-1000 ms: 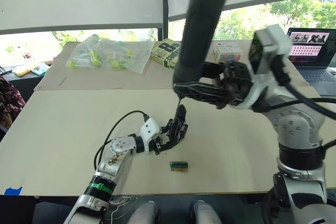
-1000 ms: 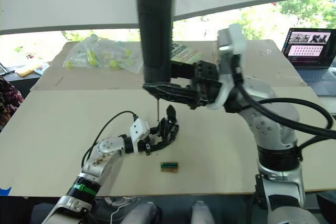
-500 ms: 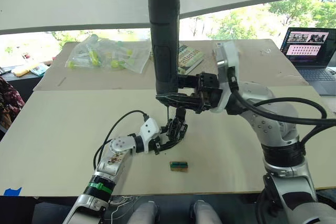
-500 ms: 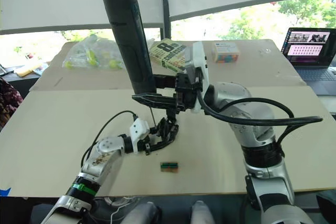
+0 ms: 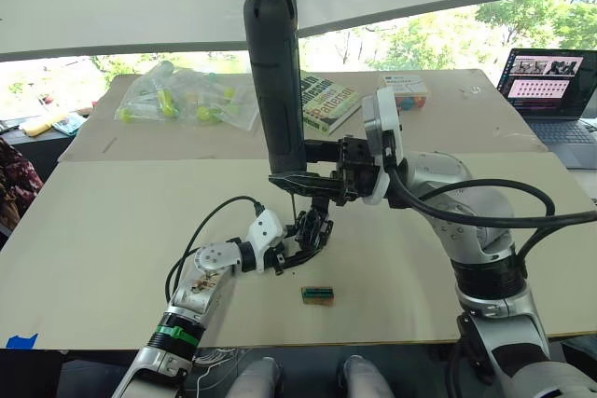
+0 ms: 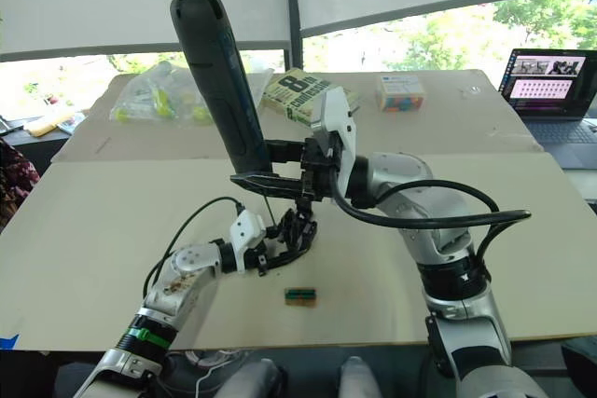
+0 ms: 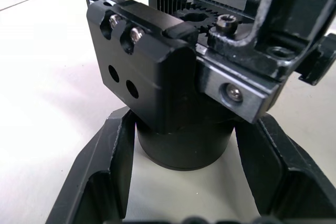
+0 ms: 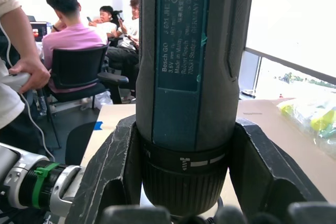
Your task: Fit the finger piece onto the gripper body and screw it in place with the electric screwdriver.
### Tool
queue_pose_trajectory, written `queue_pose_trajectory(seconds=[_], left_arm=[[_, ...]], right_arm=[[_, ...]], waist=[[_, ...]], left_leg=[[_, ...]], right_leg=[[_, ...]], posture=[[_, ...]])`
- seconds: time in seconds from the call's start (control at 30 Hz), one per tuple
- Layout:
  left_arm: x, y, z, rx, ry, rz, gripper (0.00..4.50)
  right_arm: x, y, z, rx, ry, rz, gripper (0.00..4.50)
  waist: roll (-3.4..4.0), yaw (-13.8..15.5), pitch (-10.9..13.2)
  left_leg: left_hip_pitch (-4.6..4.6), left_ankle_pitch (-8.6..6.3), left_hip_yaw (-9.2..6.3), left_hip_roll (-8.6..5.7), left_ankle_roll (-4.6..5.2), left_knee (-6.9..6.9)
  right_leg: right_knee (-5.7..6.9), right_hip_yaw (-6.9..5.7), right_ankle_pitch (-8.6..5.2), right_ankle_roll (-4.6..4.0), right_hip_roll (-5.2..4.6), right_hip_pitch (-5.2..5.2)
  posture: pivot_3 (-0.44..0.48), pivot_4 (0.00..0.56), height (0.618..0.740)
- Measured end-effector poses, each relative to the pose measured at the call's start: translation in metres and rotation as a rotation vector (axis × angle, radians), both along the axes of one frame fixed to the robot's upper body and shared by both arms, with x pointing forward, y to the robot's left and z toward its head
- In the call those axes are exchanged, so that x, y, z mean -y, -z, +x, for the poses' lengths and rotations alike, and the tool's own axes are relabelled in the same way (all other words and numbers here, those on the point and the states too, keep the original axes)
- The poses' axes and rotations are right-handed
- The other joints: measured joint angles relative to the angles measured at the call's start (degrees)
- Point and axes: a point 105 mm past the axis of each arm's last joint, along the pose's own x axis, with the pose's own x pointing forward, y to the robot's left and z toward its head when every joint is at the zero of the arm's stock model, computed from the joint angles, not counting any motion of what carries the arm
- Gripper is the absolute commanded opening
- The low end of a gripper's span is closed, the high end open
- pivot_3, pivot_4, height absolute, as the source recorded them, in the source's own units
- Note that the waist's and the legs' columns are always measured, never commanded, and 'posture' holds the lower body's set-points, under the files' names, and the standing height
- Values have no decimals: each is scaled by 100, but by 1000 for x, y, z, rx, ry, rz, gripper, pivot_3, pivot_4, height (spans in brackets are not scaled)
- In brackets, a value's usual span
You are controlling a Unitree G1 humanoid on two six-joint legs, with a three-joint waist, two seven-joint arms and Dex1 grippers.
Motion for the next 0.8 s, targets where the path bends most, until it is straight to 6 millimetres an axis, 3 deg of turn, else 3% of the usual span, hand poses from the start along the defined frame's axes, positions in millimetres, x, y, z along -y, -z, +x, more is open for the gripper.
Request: queue_pose_trajectory(seconds=[0.8], left_arm=[[-1, 0, -1, -1, -6, 0, 2326]], right_arm=[[-1, 20, 1, -8, -7, -29, 1924]], waist=[[0, -10, 0]], left_leg=[[1, 0, 0, 1, -1, 0]], right_leg=[[0, 0, 0, 0, 1, -1]], posture=[[0, 150, 740]])
